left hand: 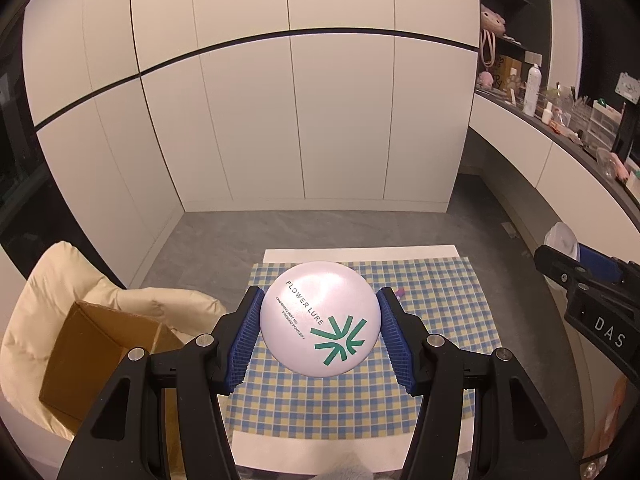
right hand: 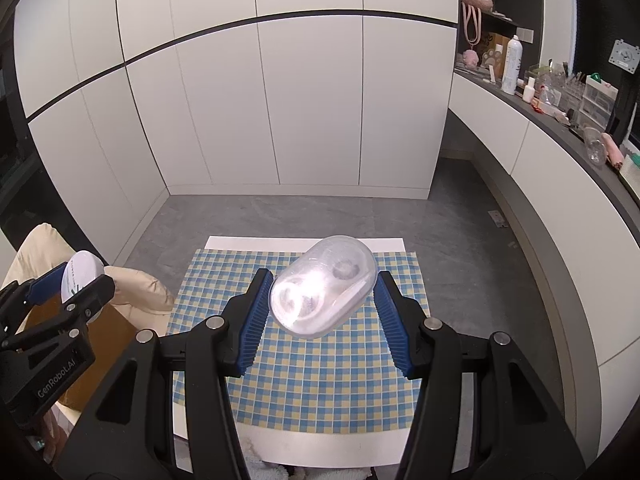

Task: Organize objects
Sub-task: 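Lift the white compact and clear lens case up from the table, then carry the white compact and clear lens case toward the cardboard box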

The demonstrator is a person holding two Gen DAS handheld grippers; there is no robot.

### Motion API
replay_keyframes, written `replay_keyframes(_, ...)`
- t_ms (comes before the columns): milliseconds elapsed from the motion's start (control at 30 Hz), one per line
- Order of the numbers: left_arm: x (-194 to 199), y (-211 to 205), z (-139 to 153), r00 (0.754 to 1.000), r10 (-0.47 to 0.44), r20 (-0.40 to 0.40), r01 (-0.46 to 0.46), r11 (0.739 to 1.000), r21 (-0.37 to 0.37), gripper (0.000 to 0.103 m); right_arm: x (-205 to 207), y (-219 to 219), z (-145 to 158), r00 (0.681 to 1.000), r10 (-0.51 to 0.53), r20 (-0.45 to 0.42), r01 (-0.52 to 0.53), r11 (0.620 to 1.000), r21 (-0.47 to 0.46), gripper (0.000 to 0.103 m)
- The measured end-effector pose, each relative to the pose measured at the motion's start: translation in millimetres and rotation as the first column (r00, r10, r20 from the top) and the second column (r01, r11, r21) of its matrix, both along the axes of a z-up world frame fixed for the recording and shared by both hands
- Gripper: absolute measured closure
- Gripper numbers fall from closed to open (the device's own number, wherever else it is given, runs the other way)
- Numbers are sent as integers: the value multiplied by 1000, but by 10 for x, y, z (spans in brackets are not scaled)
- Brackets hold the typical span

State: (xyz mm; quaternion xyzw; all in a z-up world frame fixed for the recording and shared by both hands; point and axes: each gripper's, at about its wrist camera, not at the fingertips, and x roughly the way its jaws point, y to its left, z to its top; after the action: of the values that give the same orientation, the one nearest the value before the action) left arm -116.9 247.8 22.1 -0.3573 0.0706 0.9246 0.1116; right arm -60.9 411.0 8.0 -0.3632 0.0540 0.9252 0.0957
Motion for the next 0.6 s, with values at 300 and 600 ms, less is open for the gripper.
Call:
replay_keyframes(300, 359, -177, -45, 1000, -24, 17, 24, 999, 30, 45, 496, -61, 11, 1000, -7, -11, 7, 1000, 25, 48)
replay_keyframes(600, 707, -324, -57, 1000, -27, -3, 27, 999, 21, 45, 934, -200, -92, 1000, 5, 11, -5, 1000, 24, 48)
